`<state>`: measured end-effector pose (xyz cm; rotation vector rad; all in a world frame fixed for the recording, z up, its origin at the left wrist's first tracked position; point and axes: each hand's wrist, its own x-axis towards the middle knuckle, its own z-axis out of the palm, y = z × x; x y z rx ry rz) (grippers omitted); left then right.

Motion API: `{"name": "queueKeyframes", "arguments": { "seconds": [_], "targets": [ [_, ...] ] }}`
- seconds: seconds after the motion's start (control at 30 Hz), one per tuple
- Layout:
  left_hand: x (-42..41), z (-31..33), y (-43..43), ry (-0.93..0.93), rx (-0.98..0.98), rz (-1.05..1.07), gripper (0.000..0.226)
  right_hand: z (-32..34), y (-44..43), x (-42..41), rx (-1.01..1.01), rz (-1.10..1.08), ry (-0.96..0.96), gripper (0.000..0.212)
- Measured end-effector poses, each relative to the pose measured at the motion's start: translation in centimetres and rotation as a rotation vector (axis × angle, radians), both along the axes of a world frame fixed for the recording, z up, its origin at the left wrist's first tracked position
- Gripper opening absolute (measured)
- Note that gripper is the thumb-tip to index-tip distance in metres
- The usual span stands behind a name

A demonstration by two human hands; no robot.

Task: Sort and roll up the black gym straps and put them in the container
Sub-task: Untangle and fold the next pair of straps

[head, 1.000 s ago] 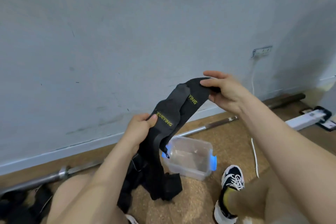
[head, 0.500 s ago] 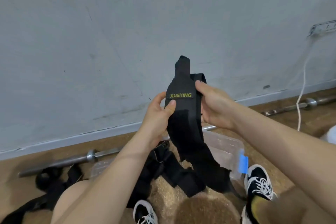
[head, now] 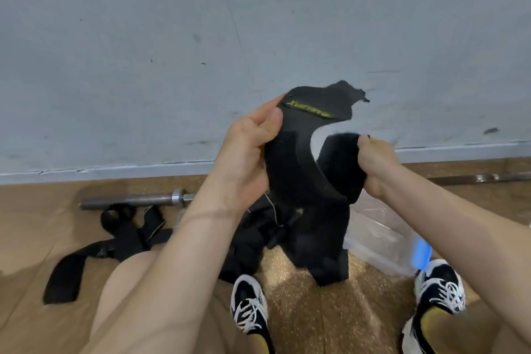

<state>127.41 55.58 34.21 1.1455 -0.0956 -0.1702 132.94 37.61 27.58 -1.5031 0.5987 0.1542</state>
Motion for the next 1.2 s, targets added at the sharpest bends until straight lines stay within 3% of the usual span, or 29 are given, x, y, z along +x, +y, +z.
{"name": "queueKeyframes", "arguments": {
  "seconds": [0.13,0.4,0.53,0.63,0.73,0.87,0.97,1.07,1.2],
  "targets": [
    [-0.5,-0.3,1.8,0.093,-0.076,0.038,0.030,0.8,1.8,-0.5,0.272,0.076,0.075,0.028],
    [-1.5,-1.6,2.5,0.326,-0.019,0.104,0.033,3.4,2.3,-1.4,0.668,0.414,-0.080,0.033],
    [-1.9,-1.8,2.5,0.263,0.099,0.067,0.041,3.4,3.2,-1.5,0.598,0.571,-0.186,0.054],
    [-1.9,-2.3,2.7,0.208,0.171,0.106,0.025,3.6,3.5,-1.4,0.533,0.571,-0.221,0.053],
    [-2.0,-2.4,2.8,0.195,0.210,0.062,0.033,3.7,3.8,-1.4,0.499,0.542,-0.296,0.049],
    [-2.2,-2.3,2.2,0.277,0.213,0.065,0.048,3.2,4.3,-1.7,0.199,0.535,-0.447,0.043],
    [-1.9,-1.7,2.1,0.329,0.230,0.124,0.039,2.7,4.5,-1.6,-0.031,0.549,-0.504,0.044],
    [-2.0,-0.6,2.1,0.191,0.107,0.190,0.023,0.9,3.9,-0.6,-0.072,0.364,-0.368,0.046],
    [-2.9,0.6,2.3,0.016,-0.046,0.182,0.019,-0.4,2.9,0.1,0.157,0.261,-0.100,0.030]
  ]
}}
